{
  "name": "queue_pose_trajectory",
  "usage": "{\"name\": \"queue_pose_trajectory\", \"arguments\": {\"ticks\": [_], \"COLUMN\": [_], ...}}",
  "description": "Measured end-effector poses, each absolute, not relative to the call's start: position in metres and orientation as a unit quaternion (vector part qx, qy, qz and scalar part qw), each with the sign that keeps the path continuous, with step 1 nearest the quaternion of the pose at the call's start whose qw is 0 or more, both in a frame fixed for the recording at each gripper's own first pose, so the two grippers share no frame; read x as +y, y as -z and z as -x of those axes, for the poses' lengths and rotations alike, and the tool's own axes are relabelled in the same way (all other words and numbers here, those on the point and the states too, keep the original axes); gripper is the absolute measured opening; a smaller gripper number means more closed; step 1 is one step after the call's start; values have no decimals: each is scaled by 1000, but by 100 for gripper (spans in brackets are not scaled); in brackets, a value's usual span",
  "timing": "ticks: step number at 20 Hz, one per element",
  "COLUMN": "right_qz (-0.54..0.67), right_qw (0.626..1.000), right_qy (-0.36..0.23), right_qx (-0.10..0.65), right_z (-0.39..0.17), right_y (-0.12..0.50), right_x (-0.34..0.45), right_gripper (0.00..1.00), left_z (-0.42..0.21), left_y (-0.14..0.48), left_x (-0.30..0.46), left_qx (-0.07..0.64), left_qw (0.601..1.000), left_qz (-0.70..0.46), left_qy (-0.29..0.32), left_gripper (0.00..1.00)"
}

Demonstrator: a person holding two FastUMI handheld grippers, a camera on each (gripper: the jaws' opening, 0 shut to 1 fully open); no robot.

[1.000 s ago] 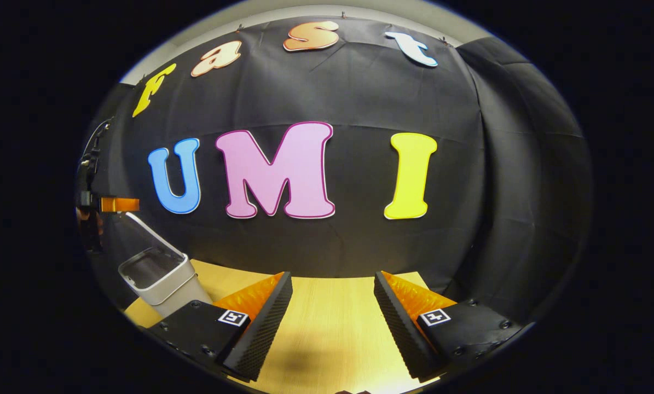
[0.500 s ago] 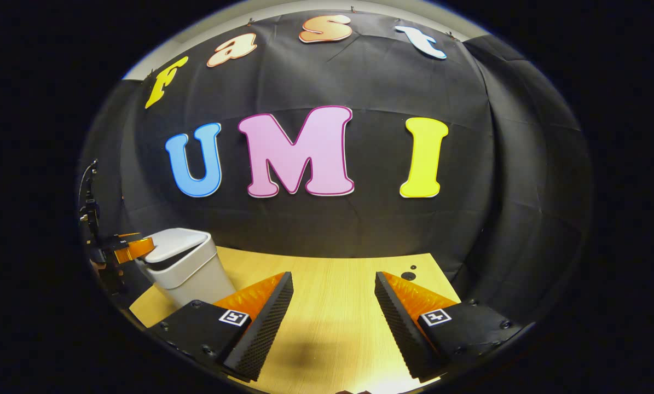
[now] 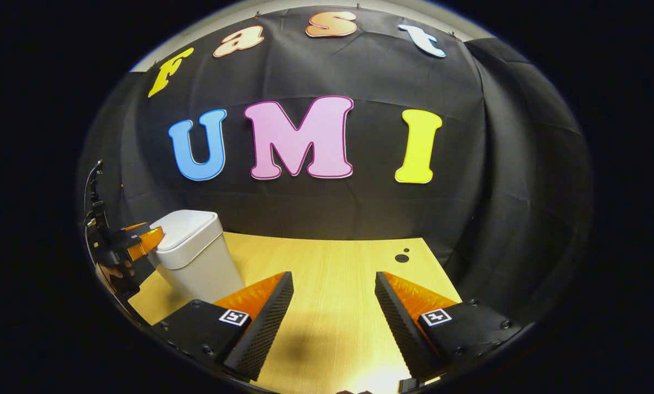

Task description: Press the lid of the desktop garbage bin to open it, pick up the crumpled paper on the desktop and throw it into the bin, then pick up the pop can on the desktop and drop it into the bin, and finally close the garbage bin lid.

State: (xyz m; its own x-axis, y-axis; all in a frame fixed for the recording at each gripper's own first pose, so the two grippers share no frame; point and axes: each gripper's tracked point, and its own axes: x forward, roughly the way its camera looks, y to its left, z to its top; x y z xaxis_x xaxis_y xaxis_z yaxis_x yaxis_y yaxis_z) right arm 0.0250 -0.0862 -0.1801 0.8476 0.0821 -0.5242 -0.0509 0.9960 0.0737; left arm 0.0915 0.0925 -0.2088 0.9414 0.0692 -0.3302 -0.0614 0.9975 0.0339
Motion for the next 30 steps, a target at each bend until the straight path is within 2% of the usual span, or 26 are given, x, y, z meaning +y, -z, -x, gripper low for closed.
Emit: {"name": "queue_pose_trajectory", "arguments": {"ticks": [8,13,20,26,30], "right_qz": [-28,-31,-45,-31,-34], "right_qw": [962,970,979,989,990], "right_qy": [-25,-17,-22,-27,-40], "right_qx": [269,239,196,142,128], "right_z": [-7,0,30,65,74], "right_y": [168,145,116,103,98], "right_x": [-75,-67,-44,-31,-20], "right_gripper": [97,97,97,97,97], "left_z": [-86,-71,-19,42,60], "left_y": [201,152,89,82,76], "left_x": [91,52,15,-7,-9], "left_qx": [162,116,75,63,39], "left_qw": [985,992,996,997,997], "left_qz": [-31,-35,-6,17,37], "left_qy": [-47,-32,-45,-53,-64], "left_gripper": [100,95,95,95,95]}}
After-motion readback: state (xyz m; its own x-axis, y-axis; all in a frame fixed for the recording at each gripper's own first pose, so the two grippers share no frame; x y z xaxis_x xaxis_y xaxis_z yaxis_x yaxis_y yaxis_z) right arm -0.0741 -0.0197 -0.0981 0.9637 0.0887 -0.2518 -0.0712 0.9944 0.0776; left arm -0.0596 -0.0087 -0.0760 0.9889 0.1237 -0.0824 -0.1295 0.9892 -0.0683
